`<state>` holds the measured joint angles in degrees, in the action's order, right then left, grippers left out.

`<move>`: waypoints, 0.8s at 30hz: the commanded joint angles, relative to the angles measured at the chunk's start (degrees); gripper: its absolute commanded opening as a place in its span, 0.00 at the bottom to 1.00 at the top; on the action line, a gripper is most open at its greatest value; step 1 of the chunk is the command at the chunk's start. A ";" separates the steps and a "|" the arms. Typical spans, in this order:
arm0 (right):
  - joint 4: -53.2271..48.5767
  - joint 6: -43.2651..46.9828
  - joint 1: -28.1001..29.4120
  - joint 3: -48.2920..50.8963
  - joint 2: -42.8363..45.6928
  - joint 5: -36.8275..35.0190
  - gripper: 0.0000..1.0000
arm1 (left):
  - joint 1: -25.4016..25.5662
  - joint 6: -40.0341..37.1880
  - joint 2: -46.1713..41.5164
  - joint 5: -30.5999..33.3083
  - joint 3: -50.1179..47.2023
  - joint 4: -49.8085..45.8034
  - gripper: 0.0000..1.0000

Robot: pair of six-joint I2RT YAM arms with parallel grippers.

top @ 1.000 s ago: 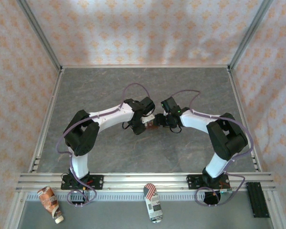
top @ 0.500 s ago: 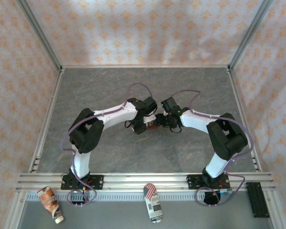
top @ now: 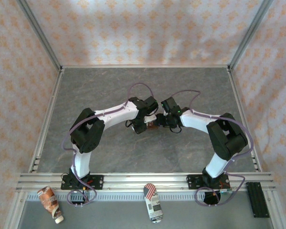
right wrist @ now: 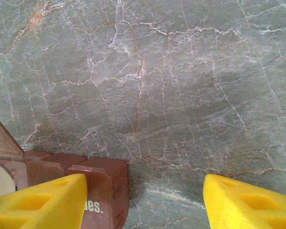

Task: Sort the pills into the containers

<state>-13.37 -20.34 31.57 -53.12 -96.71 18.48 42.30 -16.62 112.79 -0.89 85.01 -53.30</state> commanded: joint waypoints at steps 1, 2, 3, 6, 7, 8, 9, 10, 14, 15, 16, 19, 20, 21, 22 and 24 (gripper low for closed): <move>0.02 -0.57 0.46 0.65 -0.98 -0.36 0.65 | 0.32 -1.10 0.73 2.08 1.74 -2.52 0.00; 0.01 -0.55 0.45 0.65 -0.95 -0.37 0.65 | 0.32 -1.14 0.76 2.10 1.82 -2.62 0.00; 0.04 -0.55 0.46 0.64 -0.96 -0.46 0.65 | 0.32 -1.21 0.76 2.18 1.90 -2.70 0.00; 0.05 -0.54 0.49 0.65 -0.97 -0.34 0.65 | 0.33 -1.31 0.89 2.47 2.17 -2.93 0.00; 0.09 -0.52 0.44 0.73 -0.89 -0.36 0.65 | 0.32 -1.39 1.03 2.37 2.31 -2.95 0.00; 0.03 -0.62 0.44 0.66 -0.96 -0.43 0.65 | 0.32 -1.32 1.14 2.38 2.43 -2.95 0.00; 0.09 -0.58 0.48 0.65 -0.95 -0.37 0.65 | 0.30 -1.39 1.18 2.46 2.46 -2.95 0.00; 0.05 -0.67 0.46 0.65 -0.95 -0.37 0.65 | 0.32 -1.39 1.28 2.47 2.52 -3.05 0.00; -0.08 -0.64 0.48 0.58 -0.96 -0.42 0.65 | 0.45 -1.57 1.77 2.91 2.86 -3.56 0.00; -0.05 -0.59 0.47 0.49 -0.96 -0.33 0.65 | 0.41 -1.57 1.90 3.16 2.96 -3.63 0.00; -0.04 -0.63 0.46 0.50 -0.98 -0.29 0.65 | 0.41 -1.62 1.90 3.17 2.97 -3.61 0.00; -0.09 -0.59 0.45 0.40 -0.98 -0.29 0.65 | 0.50 -1.76 1.98 3.42 3.14 -3.91 0.00; -0.10 -0.62 0.56 0.39 -0.96 -0.30 0.65 | 0.58 -1.79 1.99 3.52 3.21 -4.04 0.00; -0.13 -0.63 0.46 0.39 -1.01 -0.24 0.65 | 0.59 -1.87 2.07 3.58 3.23 -4.18 0.00; -0.12 -0.64 0.47 0.30 -1.01 -0.20 0.65 | 0.67 -1.92 2.08 3.60 3.25 -4.26 0.00; -0.13 -0.67 0.51 0.21 -1.03 -0.18 0.65 | 0.76 -1.92 2.04 3.50 3.23 -4.26 0.00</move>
<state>-13.37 -20.53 31.62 -53.12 -96.71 18.50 42.41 -17.12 113.78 0.78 86.39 -54.98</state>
